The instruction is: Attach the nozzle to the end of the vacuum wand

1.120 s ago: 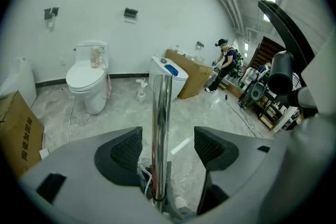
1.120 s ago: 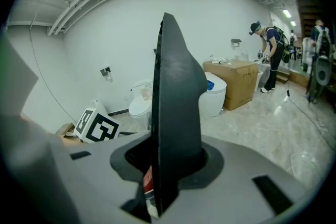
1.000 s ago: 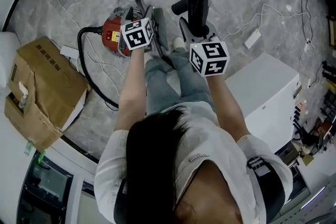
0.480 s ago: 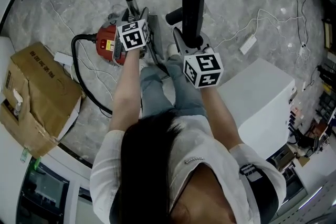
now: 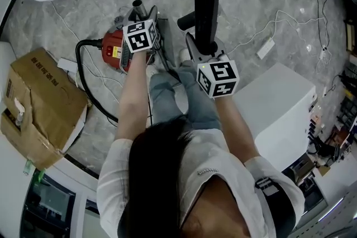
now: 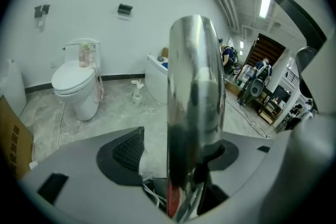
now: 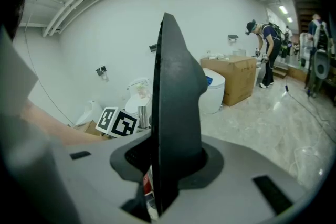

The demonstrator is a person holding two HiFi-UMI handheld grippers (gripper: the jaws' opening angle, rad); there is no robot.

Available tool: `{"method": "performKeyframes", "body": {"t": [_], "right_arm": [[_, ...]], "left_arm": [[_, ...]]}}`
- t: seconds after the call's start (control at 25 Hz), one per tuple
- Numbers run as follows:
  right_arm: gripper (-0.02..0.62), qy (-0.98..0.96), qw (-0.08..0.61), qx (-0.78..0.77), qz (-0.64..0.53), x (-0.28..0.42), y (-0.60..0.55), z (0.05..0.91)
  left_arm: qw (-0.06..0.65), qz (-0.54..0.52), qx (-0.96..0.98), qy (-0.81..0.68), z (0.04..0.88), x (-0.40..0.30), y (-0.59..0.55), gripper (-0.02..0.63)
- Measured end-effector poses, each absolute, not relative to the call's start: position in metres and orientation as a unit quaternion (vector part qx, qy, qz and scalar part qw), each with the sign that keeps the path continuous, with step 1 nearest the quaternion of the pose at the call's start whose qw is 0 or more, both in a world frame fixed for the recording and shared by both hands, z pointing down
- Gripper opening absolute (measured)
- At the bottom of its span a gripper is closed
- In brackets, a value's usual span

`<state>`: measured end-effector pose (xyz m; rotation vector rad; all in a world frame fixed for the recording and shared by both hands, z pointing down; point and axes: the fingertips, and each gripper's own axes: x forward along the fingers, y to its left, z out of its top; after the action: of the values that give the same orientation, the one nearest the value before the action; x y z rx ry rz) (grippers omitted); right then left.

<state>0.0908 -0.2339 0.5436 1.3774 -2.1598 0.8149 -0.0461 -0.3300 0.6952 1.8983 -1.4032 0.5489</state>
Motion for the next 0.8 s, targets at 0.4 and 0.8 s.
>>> {"method": "performKeyframes", "body": {"t": [0.4,0.8], "right_arm": [[0.124,-0.782,0.222,0.501,0.297,0.093,-0.241,0.543],[0.124,-0.787,0.226,0.493,0.293,0.089,-0.246,0.542]], "left_arm": [[0.322,0.223,0.746,-0.539,0.698,-0.034,-0.331,0.097],[0.313,0.208,0.767,-0.520,0.688,-0.028,-0.327,0.028]]}}
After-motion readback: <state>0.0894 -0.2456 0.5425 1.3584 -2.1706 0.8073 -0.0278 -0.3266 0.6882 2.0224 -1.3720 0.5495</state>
